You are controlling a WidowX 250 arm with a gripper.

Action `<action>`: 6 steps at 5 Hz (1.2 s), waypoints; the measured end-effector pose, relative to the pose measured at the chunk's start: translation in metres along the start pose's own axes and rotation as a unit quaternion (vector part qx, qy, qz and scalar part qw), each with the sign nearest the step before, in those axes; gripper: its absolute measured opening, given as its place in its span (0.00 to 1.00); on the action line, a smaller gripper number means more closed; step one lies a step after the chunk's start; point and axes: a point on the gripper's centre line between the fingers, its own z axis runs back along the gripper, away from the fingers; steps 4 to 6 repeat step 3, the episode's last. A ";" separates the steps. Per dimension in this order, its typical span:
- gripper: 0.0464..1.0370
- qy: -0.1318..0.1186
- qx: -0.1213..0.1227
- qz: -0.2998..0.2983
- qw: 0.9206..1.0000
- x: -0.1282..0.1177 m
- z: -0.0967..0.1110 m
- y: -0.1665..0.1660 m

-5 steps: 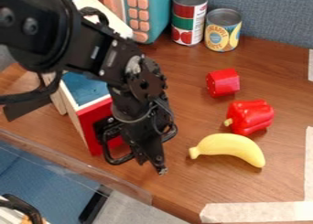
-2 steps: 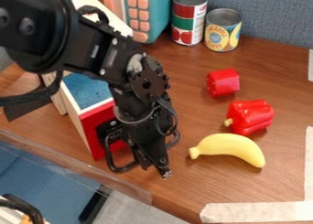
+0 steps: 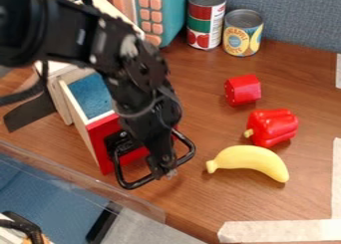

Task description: Open the drawer

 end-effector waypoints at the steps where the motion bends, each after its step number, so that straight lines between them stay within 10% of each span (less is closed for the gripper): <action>1: 0.97 -0.006 -0.013 -0.017 1.000 -0.006 0.017 0.006; 3: 0.96 -0.012 -0.069 -0.064 0.995 -0.011 0.041 0.001; 6: 0.96 -0.012 -0.069 -0.064 0.995 -0.011 0.041 0.001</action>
